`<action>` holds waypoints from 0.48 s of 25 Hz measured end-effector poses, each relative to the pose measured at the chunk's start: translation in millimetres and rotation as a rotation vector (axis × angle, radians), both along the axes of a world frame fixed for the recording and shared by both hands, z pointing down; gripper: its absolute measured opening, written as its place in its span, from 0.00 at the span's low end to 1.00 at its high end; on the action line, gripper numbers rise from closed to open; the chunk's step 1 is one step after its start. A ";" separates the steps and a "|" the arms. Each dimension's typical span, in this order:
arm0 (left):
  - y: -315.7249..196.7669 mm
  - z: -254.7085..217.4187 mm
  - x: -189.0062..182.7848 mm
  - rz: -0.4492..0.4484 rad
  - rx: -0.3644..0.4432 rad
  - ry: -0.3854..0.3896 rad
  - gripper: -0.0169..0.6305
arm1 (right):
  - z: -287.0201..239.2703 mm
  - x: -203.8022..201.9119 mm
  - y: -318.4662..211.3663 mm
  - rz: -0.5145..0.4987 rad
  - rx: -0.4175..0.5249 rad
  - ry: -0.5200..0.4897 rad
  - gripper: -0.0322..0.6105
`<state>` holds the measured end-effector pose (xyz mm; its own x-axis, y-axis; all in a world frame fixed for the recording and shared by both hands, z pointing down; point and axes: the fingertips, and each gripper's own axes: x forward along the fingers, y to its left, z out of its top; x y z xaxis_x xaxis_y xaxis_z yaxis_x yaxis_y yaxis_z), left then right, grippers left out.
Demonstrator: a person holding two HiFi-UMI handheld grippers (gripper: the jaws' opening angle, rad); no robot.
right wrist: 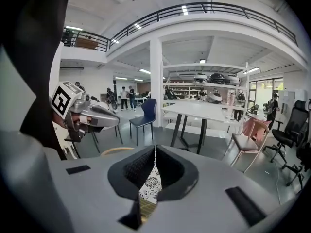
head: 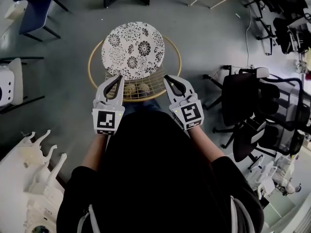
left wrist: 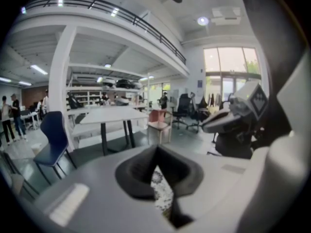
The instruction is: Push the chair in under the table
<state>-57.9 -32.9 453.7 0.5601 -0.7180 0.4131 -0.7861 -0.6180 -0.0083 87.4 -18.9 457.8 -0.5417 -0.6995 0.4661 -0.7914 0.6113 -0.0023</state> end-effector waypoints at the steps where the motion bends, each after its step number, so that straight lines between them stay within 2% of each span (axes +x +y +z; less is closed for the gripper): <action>1: 1.9 5.2 0.0 0.009 -0.013 -0.004 0.04 | 5.8 0.6 1.6 -0.014 -0.013 0.007 0.09; 6: 12.3 31.2 -4.8 0.010 -0.109 0.010 0.04 | 31.2 0.8 10.0 -0.077 -0.064 0.039 0.09; 12: 29.6 70.9 -15.6 0.024 -0.206 -0.032 0.04 | 66.4 0.0 22.6 -0.147 -0.129 0.092 0.09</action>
<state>-73.5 -3.3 524.6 0.5604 -0.6031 0.5676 -0.7724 -0.6278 0.0956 87.3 3.7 524.2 -0.5847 -0.5475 0.5986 -0.6940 0.7197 -0.0196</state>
